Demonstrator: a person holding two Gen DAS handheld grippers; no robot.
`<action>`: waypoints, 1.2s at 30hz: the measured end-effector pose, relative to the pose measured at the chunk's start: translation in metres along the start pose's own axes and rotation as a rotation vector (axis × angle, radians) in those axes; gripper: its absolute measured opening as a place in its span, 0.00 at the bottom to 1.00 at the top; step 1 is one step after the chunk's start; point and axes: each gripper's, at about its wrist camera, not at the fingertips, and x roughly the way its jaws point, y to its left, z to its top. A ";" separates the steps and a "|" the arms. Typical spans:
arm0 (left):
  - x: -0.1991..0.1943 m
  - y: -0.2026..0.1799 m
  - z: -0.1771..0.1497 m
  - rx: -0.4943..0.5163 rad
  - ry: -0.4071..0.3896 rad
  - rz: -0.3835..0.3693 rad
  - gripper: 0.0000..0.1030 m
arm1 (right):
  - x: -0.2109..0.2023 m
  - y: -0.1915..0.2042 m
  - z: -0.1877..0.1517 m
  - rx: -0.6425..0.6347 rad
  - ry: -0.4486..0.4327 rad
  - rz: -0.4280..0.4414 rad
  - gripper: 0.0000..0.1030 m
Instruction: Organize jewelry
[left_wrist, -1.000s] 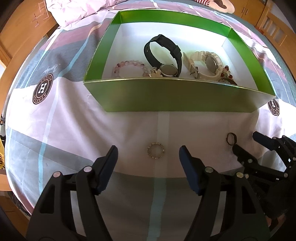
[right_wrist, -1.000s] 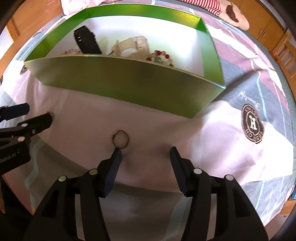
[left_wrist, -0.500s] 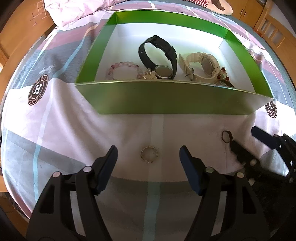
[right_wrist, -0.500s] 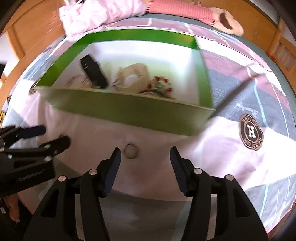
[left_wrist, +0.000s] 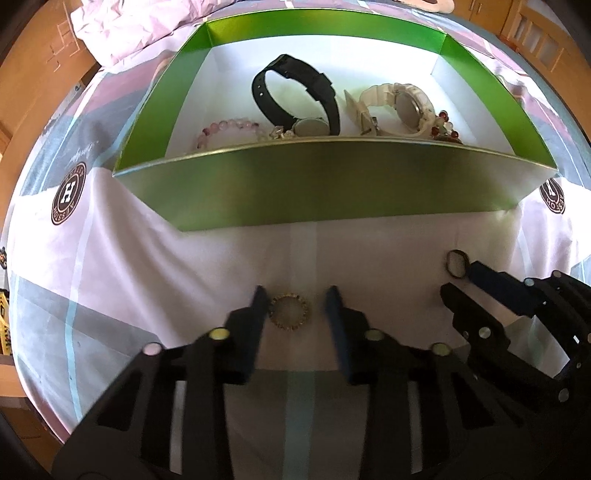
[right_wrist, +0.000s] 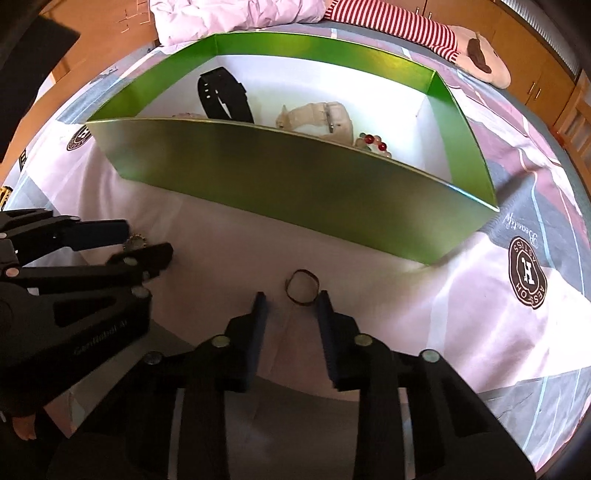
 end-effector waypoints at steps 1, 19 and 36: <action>0.000 -0.001 0.002 0.000 0.000 -0.003 0.21 | -0.001 0.001 0.000 0.000 -0.002 0.005 0.20; -0.004 0.010 0.003 -0.030 0.001 -0.016 0.21 | -0.019 -0.017 0.004 0.106 -0.030 0.089 0.15; 0.001 0.022 0.008 -0.080 0.023 -0.032 0.21 | -0.004 0.001 -0.002 0.016 -0.007 0.013 0.36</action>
